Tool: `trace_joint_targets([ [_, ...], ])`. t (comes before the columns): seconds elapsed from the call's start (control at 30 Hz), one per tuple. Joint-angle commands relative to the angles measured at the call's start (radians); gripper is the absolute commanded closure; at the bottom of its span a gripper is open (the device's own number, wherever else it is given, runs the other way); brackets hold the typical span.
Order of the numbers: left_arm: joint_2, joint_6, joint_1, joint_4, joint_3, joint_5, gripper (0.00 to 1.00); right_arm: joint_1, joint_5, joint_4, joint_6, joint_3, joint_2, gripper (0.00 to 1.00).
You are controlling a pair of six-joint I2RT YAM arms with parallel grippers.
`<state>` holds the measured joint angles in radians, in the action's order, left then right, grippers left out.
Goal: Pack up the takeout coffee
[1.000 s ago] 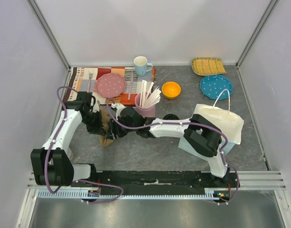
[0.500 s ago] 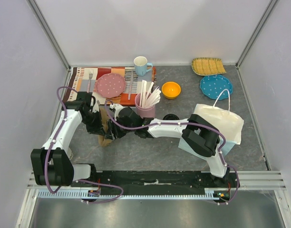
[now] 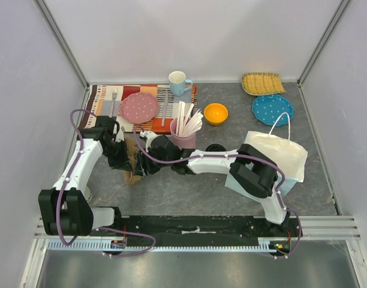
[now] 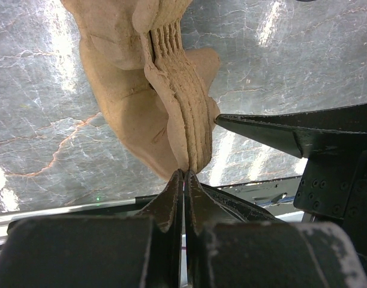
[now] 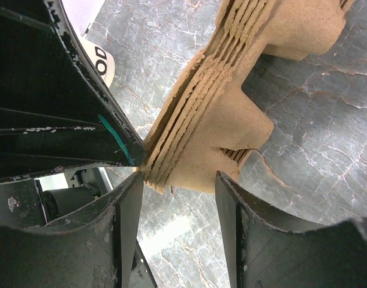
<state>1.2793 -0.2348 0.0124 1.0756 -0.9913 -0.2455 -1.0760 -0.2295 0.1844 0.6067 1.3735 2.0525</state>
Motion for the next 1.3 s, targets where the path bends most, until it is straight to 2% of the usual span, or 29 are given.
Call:
trace_joint_targets([
  [0.0,-0.032,0.032,-0.005,-0.006,-0.017,-0.026,0.98,0.001,0.015,-0.011,0.016,0.050,0.011,0.42],
  [0.3,-0.032,0.029,-0.005,-0.003,-0.021,-0.040,0.98,0.001,0.088,-0.126,0.024,0.133,0.060,0.47],
  [0.4,-0.034,0.032,-0.005,-0.003,-0.026,-0.037,0.98,0.002,0.127,-0.157,0.036,0.147,0.067,0.53],
  [0.6,-0.037,0.052,-0.009,0.006,-0.038,-0.011,0.98,0.004,0.179,-0.214,0.057,0.118,0.067,0.73],
  [0.8,-0.011,0.055,-0.011,0.020,-0.072,-0.008,0.98,0.008,0.177,-0.221,0.068,0.081,0.077,0.83],
  [1.27,0.020,0.071,-0.045,0.072,-0.196,-0.008,0.98,0.024,0.163,-0.226,0.056,0.058,0.078,0.88],
])
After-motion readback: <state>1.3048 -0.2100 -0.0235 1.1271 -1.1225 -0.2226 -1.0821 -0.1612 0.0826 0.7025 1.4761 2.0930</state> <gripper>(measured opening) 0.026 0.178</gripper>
